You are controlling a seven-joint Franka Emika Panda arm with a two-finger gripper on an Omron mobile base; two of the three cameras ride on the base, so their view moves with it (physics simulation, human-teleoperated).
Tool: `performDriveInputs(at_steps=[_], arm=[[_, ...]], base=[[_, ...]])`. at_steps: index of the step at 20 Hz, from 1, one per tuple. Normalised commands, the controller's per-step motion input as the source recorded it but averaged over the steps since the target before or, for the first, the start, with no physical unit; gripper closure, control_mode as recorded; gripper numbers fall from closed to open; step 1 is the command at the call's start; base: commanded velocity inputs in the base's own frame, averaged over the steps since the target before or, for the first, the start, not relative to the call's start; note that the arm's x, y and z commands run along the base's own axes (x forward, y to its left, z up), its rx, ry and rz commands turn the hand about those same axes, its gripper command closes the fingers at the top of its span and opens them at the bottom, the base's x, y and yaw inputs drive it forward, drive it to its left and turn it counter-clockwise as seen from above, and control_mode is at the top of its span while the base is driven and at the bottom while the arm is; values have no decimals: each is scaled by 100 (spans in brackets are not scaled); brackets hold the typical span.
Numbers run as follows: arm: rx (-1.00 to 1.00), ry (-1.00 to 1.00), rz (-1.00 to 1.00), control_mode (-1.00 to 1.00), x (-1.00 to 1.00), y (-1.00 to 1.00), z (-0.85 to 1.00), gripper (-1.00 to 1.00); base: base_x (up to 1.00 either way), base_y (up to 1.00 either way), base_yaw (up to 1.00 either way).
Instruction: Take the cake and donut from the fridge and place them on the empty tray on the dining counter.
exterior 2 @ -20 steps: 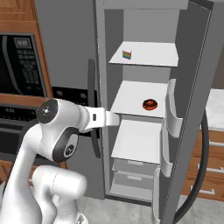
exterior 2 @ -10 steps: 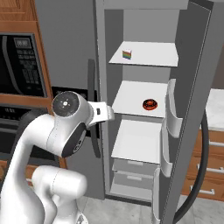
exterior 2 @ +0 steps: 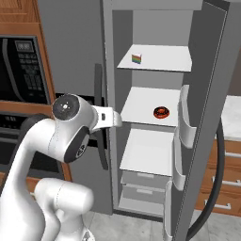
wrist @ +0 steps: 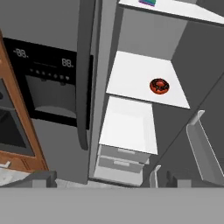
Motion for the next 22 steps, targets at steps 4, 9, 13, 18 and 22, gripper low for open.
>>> performDriveInputs(at_steps=[4,9,13,18,22], arm=[[0,-3,-6,-100,0,0,0,-100],[-1,-22,-7,-100,-43,7,0,-100],[-3,-15,-3,-100,-41,41,0,-100],[-1,0,-1,-100,0,49,0,-100],[0,0,0,100,0,6,0,-100]], base=[[0,0,0],[0,0,0],[0,0,0],[0,0,0],[10,2,0]])
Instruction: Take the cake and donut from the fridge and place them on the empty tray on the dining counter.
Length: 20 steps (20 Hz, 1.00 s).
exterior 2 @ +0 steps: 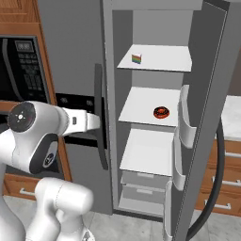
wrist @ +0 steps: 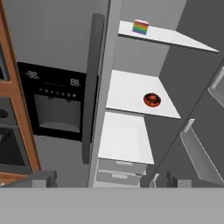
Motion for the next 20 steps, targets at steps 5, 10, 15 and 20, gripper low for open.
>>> performDriveInputs(at_steps=[5,10,15,20], arm=[[0,0,0,100,0,0,0,-100],[0,0,0,100,0,0,0,-100],[0,0,0,100,0,0,0,-100],[0,0,0,100,0,0,0,-100]], base=[[-1,-39,0],[2,-54,0],[70,3,0],[80,-5,0]])
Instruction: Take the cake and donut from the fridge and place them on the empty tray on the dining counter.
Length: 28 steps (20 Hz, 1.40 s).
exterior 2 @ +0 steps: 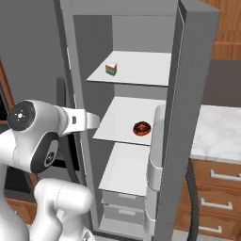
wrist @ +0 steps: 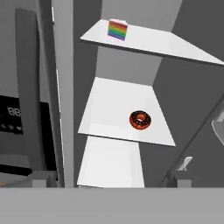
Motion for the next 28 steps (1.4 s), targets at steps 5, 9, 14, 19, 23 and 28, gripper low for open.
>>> performDriveInputs(at_steps=[5,9,14,19,23,28], arm=[[0,0,0,100,0,0,0,-100],[0,0,0,100,0,0,0,-100],[0,0,0,100,0,0,0,-100],[0,0,0,100,0,0,0,-100],[0,0,0,-100,0,0,0,-100],[0,0,0,-100,0,-18,-17,-100]], base=[[75,-28,0],[56,-36,0],[2,-36,0],[0,-12,0],[0,0,0],[0,0,0]])
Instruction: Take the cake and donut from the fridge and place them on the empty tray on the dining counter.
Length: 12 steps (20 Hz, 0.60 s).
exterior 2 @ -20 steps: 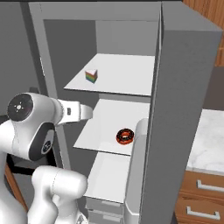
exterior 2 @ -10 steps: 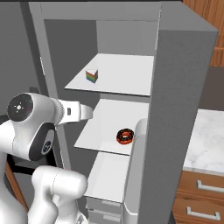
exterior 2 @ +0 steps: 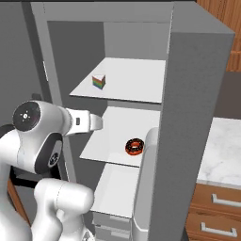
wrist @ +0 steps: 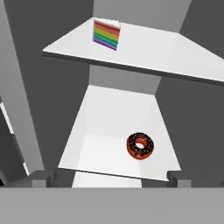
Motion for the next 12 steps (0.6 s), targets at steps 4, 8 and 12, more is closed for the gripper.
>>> performDriveInputs(at_steps=[4,8,12], arm=[[0,2,0,-100,0,-25,-34,-100],[0,3,0,-100,2,-16,-35,-100],[0,2,0,-100,13,-9,-42,-100]], base=[[0,0,0],[0,0,0],[0,0,0]])
